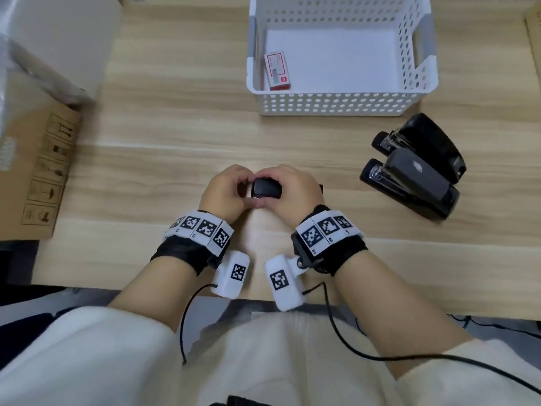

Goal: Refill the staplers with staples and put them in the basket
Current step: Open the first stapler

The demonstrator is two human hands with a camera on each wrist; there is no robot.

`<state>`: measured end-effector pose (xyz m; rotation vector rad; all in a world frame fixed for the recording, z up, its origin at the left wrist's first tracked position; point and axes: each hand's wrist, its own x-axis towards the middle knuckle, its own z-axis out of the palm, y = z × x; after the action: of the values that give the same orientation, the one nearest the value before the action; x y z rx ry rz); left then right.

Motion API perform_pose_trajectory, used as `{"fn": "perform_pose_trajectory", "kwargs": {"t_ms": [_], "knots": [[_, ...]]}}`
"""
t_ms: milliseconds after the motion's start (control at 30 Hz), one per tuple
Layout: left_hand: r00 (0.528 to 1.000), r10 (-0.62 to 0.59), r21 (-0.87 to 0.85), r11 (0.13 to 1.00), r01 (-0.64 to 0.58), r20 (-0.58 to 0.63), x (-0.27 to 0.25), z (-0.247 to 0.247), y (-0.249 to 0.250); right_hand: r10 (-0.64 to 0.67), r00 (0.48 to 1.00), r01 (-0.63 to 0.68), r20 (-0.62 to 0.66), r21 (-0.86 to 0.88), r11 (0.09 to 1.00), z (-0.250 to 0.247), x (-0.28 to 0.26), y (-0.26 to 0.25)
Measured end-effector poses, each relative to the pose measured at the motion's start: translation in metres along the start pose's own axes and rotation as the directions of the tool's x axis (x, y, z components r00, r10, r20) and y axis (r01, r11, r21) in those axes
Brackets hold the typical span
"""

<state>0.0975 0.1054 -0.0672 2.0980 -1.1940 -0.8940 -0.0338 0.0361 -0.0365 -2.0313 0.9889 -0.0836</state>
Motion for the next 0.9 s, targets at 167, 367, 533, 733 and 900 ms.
{"fn": "perform_pose_trajectory", "kwargs": {"t_ms": [167,367,533,733,900], "knots": [[0.99,-0.052,-0.081,0.996,0.041,-0.133,-0.004,-0.004,-0.013,0.052,0.995,-0.044,-0.08,0.099,0.994,0.009,0.013,-0.023],[0.991,-0.065,-0.172,0.984,0.044,-0.115,-0.005,-0.003,-0.008,0.057,0.984,0.027,-0.169,0.457,0.889,-0.008,0.001,-0.015],[0.991,-0.099,-0.143,0.986,0.086,-0.088,-0.002,-0.004,-0.009,0.114,0.932,0.143,-0.344,0.639,0.756,-0.027,-0.016,-0.006],[0.991,-0.105,-0.126,0.988,0.094,-0.082,0.0,-0.004,-0.007,0.308,0.836,0.135,-0.455,0.714,0.688,-0.047,-0.036,0.022],[0.992,-0.104,-0.144,0.985,0.092,-0.078,0.001,-0.005,-0.008,0.471,0.706,-0.049,-0.529,0.627,0.778,-0.044,-0.046,0.061]]}}
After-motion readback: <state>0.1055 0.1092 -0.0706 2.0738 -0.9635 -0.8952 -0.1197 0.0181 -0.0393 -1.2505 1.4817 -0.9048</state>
